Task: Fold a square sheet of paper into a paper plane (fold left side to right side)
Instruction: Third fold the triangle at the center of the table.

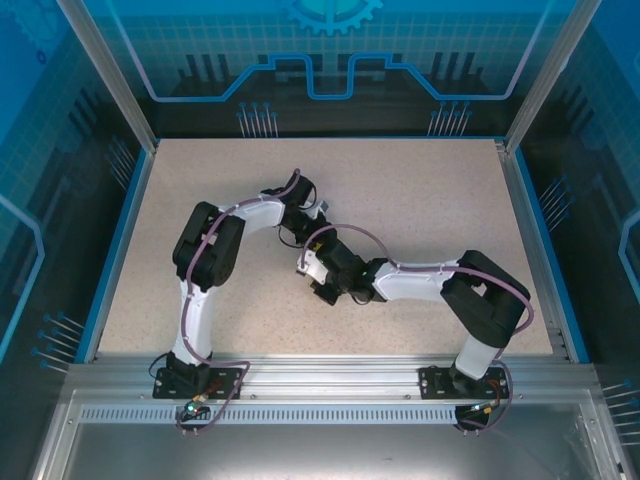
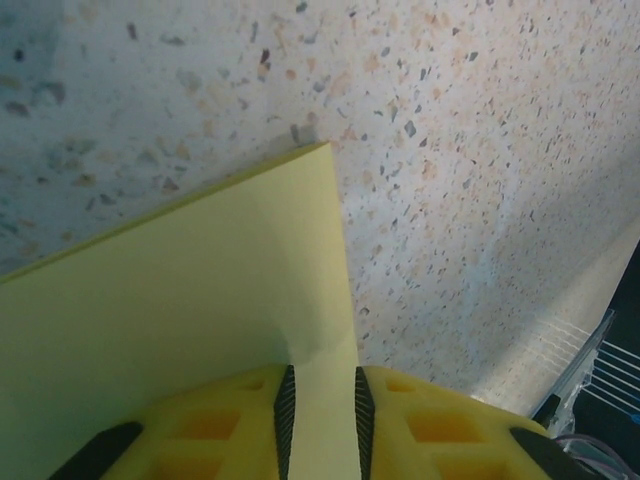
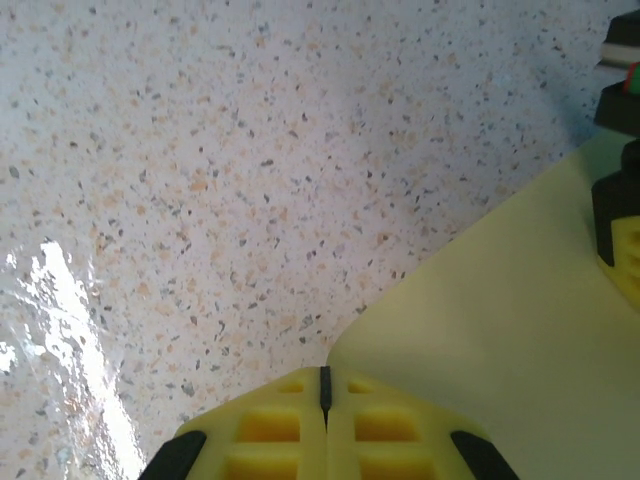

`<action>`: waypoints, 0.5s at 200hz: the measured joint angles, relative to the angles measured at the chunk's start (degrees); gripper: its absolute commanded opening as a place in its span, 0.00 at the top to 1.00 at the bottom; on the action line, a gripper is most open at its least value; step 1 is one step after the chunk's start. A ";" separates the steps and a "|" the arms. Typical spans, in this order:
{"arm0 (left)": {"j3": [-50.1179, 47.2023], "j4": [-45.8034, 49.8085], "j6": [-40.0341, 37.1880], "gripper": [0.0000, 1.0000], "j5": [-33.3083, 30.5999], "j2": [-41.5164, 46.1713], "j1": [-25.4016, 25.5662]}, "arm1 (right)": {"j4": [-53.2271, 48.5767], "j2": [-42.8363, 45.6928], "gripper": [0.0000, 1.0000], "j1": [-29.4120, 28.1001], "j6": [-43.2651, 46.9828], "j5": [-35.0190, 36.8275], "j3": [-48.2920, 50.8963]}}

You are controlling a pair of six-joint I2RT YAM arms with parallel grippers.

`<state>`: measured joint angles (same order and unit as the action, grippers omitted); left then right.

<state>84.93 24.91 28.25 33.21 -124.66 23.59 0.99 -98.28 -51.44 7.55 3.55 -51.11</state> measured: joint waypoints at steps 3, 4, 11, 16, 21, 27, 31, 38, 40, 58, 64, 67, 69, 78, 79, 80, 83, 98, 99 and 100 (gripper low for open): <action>0.11 0.09 -0.17 0.75 -0.09 -0.15 0.00 | -0.17 0.00 1.00 0.26 -0.09 -0.46 -0.17; 0.13 0.11 -0.20 0.75 -0.11 -0.17 0.00 | -0.22 0.00 1.00 0.31 -0.07 -0.61 -0.22; 0.20 0.17 -0.37 0.76 -0.33 -0.52 0.00 | -0.83 0.00 1.00 0.96 -0.28 -1.81 -0.63; 0.22 0.31 -0.57 0.76 -0.31 -0.72 0.00 | -1.27 0.00 1.00 1.49 -0.57 -2.75 -0.98; 0.33 0.35 -0.87 0.76 -0.13 -0.79 -0.02 | -1.62 0.00 1.00 2.08 -0.83 -3.74 -1.25; 0.50 0.48 -1.27 0.76 -0.17 -0.83 -0.07 | -1.95 0.00 1.00 2.75 -1.18 -4.79 -1.57; 0.59 0.55 -1.42 0.76 -0.22 -0.87 -0.07 | -2.29 0.00 1.00 3.15 -1.38 -5.49 -1.81; 0.74 0.74 -1.62 0.76 -0.28 -0.94 -0.04 | -2.84 0.00 1.00 3.98 -1.84 -6.82 -2.19; 0.79 0.81 -1.66 0.77 -0.31 -0.98 -0.04 | -3.06 0.00 1.00 4.28 -2.05 -7.28 -2.34; 0.87 1.01 -2.16 0.78 -0.37 -1.01 -0.04 | -4.57 -0.13 1.00 6.45 -3.41 -10.54 -3.56; 0.87 1.03 -2.38 0.78 -0.35 -1.03 -0.07 | -4.85 -0.22 1.00 7.19 -3.96 -11.65 -3.82; 0.87 1.09 -2.49 0.78 -0.35 -1.03 -0.07 | -4.96 -0.26 1.00 7.58 -4.26 -12.24 -3.93; 0.87 1.09 -2.60 0.78 -0.35 -1.05 -0.07 | -5.09 -0.33 1.00 7.89 -4.46 -12.72 -4.00; 0.90 1.20 -2.91 0.78 -0.35 -1.07 -0.07 | -5.49 -0.50 1.00 8.94 -5.20 -14.34 -4.20; 0.92 1.20 -2.93 0.78 -0.35 -1.09 -0.07 | -5.51 -0.52 1.00 9.03 -5.27 -14.47 -4.20; 0.92 1.22 -2.93 0.79 -0.35 -1.09 -0.07 | -5.55 -0.55 1.00 9.14 -5.31 -14.60 -4.22; 0.96 1.27 -2.95 0.79 -0.35 -1.09 -0.07 | -5.77 -0.66 1.00 9.55 -5.68 -15.17 -4.31; 1.18 1.51 -3.17 0.79 -0.37 -1.22 -0.07 | -6.45 -1.40 1.00 11.43 -7.06 -17.84 -4.59; 1.18 1.51 -3.17 0.79 -0.37 -1.25 -0.07 | -6.49 -1.44 1.00 11.54 -7.15 -17.94 -4.59; 1.20 1.55 -3.19 0.79 -0.37 -1.27 -0.07 | -6.54 -1.53 1.00 11.76 -7.39 -18.23 -4.61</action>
<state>86.13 26.46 25.06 32.84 -125.93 23.53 -5.54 -99.81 -39.68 0.16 -14.68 -55.72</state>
